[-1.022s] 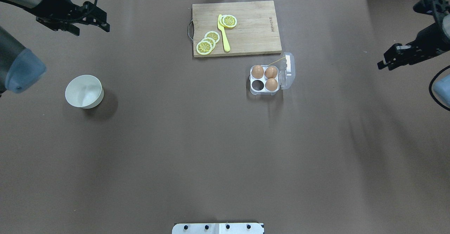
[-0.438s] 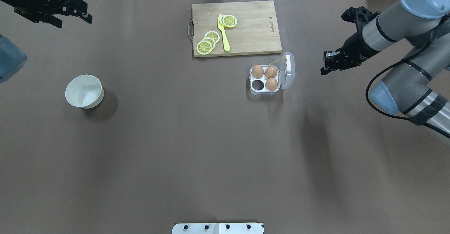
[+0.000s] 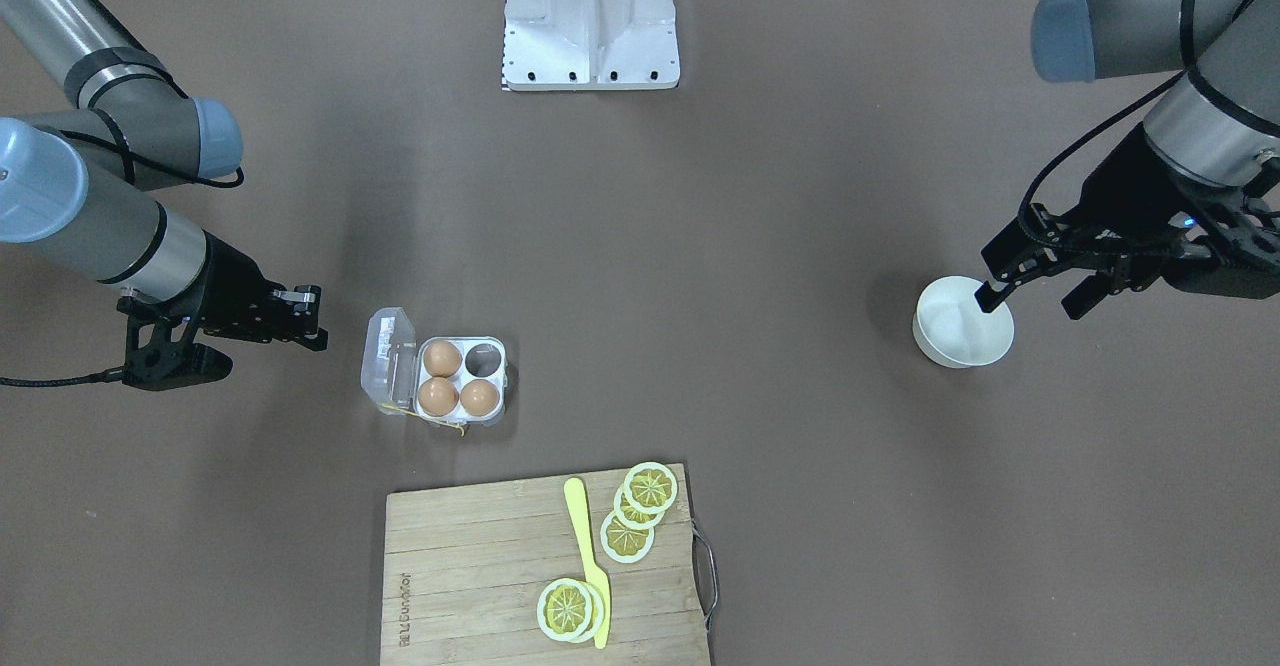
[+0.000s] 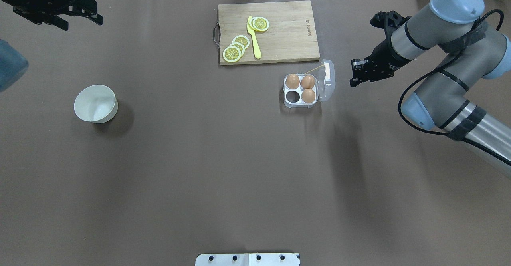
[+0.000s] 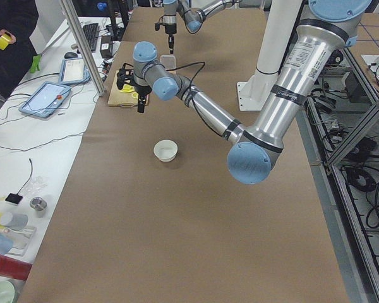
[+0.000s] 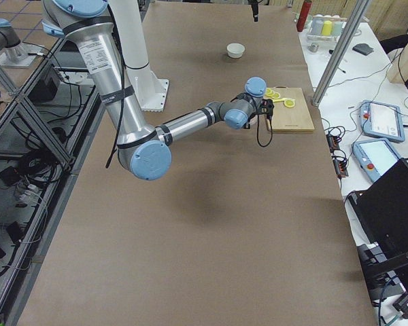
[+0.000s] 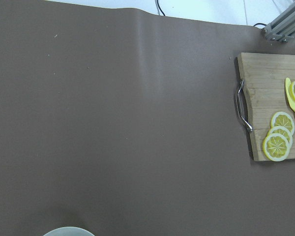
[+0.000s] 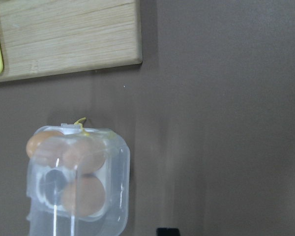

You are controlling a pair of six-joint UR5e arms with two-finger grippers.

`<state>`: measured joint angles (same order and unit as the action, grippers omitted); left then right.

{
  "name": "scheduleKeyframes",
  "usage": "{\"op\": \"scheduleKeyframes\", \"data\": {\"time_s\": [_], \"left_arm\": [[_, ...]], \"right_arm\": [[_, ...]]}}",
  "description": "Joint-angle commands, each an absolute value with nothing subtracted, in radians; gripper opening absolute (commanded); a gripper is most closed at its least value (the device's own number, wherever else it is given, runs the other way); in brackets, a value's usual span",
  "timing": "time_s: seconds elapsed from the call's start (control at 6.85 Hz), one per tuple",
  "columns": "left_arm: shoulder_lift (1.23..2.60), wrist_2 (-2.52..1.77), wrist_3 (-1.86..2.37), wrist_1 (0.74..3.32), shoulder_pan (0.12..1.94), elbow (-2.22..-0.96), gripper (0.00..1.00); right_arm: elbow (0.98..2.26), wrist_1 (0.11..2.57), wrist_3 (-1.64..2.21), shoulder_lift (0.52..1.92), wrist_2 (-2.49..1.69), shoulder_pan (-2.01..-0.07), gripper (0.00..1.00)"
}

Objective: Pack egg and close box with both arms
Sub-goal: 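Push the open carton lid down over the eggs with the right gripper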

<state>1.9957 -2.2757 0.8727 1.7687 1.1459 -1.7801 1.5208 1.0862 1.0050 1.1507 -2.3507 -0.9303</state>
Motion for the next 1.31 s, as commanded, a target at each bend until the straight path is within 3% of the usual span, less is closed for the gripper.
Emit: {"op": "scheduleKeyframes", "data": {"time_s": [0.0,0.88,1.02,1.17], "left_arm": [[1.994,-2.279,0.873,1.769,1.146,-1.776,0.97],[1.982,-2.278,0.857,1.779,1.152,-1.755,0.97],[1.982,-2.278,0.857,1.782,1.151,-1.741,0.97],[1.979,-2.281,0.857,1.784,1.152,-1.746,0.97]], "right_arm": [[1.458,1.086,1.017,1.085,-2.350,-0.917,0.00],[1.396,1.072,1.260,0.841,-2.258,-0.777,0.00],[1.402,1.059,1.334,0.813,-2.260,-0.776,0.16],[1.413,1.057,1.344,0.799,-2.255,-0.772,0.99]]}}
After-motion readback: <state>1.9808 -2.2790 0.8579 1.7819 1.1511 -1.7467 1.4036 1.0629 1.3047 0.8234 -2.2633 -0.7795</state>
